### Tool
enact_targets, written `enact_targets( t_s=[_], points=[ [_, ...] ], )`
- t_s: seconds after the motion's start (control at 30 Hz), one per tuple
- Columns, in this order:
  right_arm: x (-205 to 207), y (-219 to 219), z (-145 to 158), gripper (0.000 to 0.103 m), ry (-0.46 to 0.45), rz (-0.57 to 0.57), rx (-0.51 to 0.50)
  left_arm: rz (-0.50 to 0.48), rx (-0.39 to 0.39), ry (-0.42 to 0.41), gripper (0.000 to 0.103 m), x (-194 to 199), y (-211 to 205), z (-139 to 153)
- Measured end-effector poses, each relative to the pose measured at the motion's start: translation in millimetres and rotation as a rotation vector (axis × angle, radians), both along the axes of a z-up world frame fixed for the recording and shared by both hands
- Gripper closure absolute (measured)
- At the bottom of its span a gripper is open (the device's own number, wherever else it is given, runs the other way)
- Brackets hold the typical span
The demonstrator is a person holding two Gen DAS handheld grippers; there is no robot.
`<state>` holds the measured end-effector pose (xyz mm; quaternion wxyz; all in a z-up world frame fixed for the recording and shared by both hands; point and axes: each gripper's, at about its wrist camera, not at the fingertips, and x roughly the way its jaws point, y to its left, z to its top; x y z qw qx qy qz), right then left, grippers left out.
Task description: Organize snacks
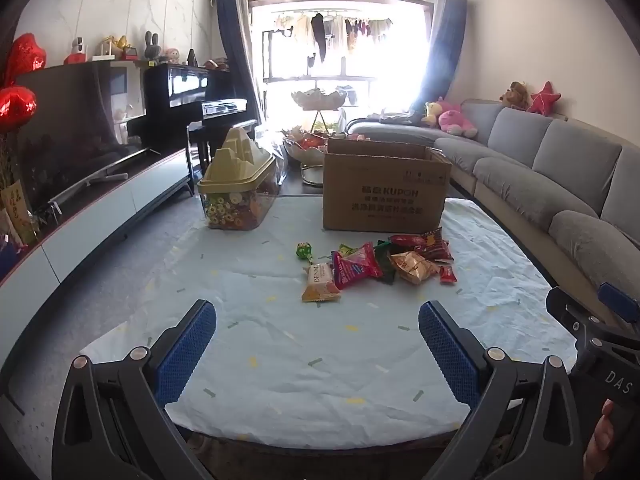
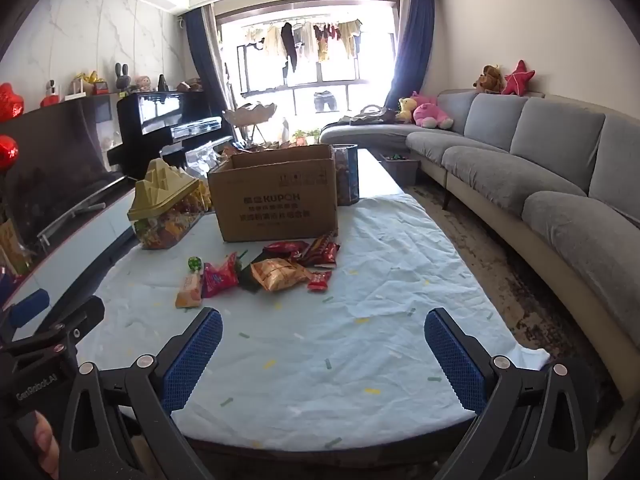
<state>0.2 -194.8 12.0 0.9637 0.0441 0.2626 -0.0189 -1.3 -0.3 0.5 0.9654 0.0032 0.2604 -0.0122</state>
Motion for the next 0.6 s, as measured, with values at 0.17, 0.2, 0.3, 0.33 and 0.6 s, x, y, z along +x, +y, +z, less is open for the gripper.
enact_targets(
  t_s=[0.17, 0.2, 0.3, 0.33, 0.6],
  points=[
    [-1, 0, 0, 0.001, 0.005, 0.003, 0.01, -0.002, 0.003, 0.004, 0.0, 3, 8, 4],
    [-1, 0, 0, 0.001, 0.005, 0.003, 0.009, -0.003, 0.003, -0.003, 0.0, 2, 9, 4],
    [-1, 3, 0, 0.001, 0.003, 0.002, -0.001, 0.008, 0.015, -0.02, 0.0, -1, 8, 4],
    [-1, 2, 0, 0.001, 0.004, 0.002, 0.002, 0.02, 0.016, -0.027, 0.0, -5, 2, 5],
    [-2, -2, 1, 0.001, 0.002, 0.002, 0.004, 0.014, 0.012, -0.038, 0.0, -8, 2, 8]
  ],
)
